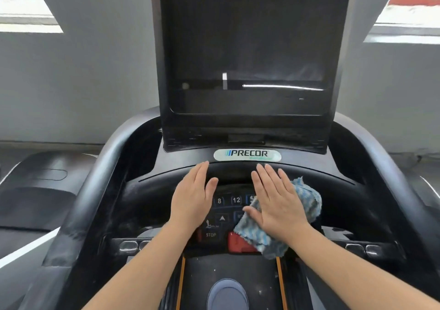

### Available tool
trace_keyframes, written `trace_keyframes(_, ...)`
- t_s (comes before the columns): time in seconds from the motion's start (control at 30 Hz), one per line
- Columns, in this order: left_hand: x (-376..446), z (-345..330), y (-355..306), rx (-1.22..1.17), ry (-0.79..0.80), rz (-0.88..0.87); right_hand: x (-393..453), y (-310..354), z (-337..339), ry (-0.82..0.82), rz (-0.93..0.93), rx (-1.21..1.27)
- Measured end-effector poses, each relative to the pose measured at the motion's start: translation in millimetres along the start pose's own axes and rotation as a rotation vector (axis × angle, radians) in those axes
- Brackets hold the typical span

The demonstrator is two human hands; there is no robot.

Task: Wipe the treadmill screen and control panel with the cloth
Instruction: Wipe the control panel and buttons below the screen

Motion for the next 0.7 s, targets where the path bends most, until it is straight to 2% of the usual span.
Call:
trace_keyframes(0.1, -1.0, -1.8, 2.4, 0.045, -0.036, -0.053, 14.4, 16.8, 2.4, 0.002, -0.029, 0.005)
trace_keyframes(0.17, -2.2, -5.2, 5.9, 0.078, -0.084, -0.099, 33.3, 44.0, 0.5, -0.003, 0.027, 0.019)
trace_keyframes(0.27, 0.1, -10.1, 11.9, -0.058, -0.139, 0.093, 53.9, 73.1, -4.7, -0.015, 0.13, 0.092)
trace_keyframes(0.3, -0.2, -11.8, 12.8, -0.083, -0.15, 0.123, 54.2, 71.2, -4.9, -0.011, 0.153, 0.096)
trace_keyframes(0.37, -2.0, -13.9, 11.1, -0.053, -0.16, 0.069, 43.9, 49.5, -2.7, -0.005, 0.181, 0.069)
trace_keyframes(0.53, -5.4, -12.6, 9.5, -0.017, -0.203, 0.089, 0.7, -21.0, 2.8, 0.024, 0.092, 0.008)
trace_keyframes(0.63, -5.7, -13.2, 7.1, 0.031, -0.211, 0.071, 5.1, -12.7, 4.8, 0.042, 0.058, 0.006)
trace_keyframes(0.7, -4.7, -16.8, 10.0, 0.074, -0.209, 0.06, 24.1, 15.8, 4.7, 0.041, 0.111, 0.015)
Point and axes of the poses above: each hand's wrist, its own x-axis towards the middle knuckle, its own z-axis out of the back of the hand, y = z × x, the point moved 1 cm from there along x, towards the middle knuckle, and after that the axes turned 4 degrees about x, right-handed, at the moved point
